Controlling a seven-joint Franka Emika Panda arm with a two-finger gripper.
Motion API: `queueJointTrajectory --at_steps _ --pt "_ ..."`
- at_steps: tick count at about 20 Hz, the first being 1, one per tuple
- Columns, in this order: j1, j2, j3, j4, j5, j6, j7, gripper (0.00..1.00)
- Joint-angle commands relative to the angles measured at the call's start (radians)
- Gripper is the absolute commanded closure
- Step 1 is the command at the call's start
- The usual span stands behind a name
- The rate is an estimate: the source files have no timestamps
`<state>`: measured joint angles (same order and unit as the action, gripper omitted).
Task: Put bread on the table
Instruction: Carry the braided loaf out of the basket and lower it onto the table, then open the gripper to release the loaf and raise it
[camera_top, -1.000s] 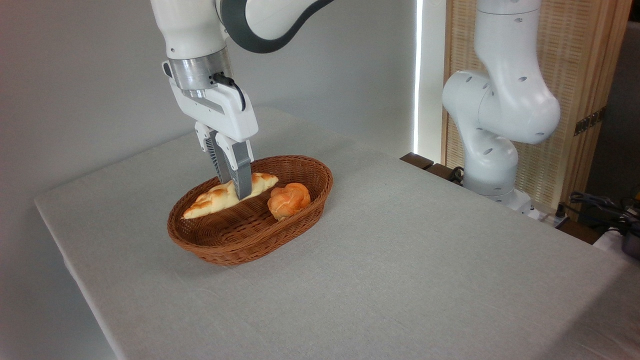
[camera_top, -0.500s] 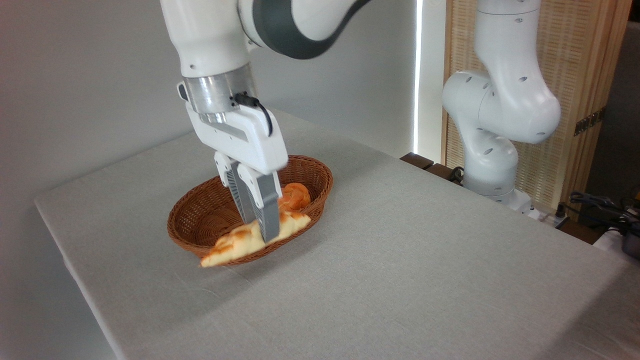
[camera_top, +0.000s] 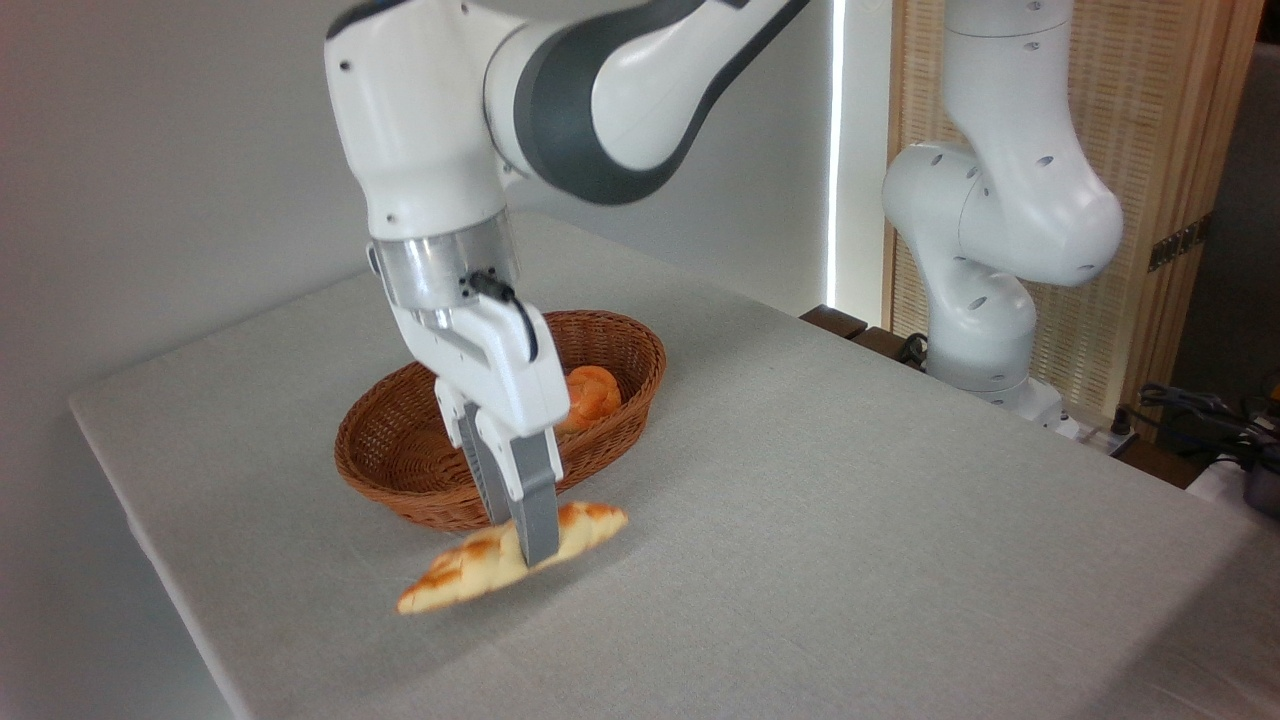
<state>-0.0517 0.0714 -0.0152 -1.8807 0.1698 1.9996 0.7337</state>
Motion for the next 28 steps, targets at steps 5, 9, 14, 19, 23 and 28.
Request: queueJointTrajectory --at_steps 5,9,14,19,23,28 --pt "-0.002 -0.002 -0.015 -0.055 0.076 0.038 0.009 0.0" --pt "-0.002 -0.002 -0.015 -0.057 0.076 0.038 0.009 0.0" --pt "-0.002 -0.004 -0.014 -0.057 0.077 0.038 0.01 0.0" --pt "0.0 -0.018 -0.005 -0.049 0.077 0.036 0.006 0.0" --pt "0.062 -0.085 -0.023 -0.011 0.031 0.034 -0.003 0.0" --pt "0.144 -0.145 -0.055 0.179 -0.237 -0.227 -0.013 0.0"
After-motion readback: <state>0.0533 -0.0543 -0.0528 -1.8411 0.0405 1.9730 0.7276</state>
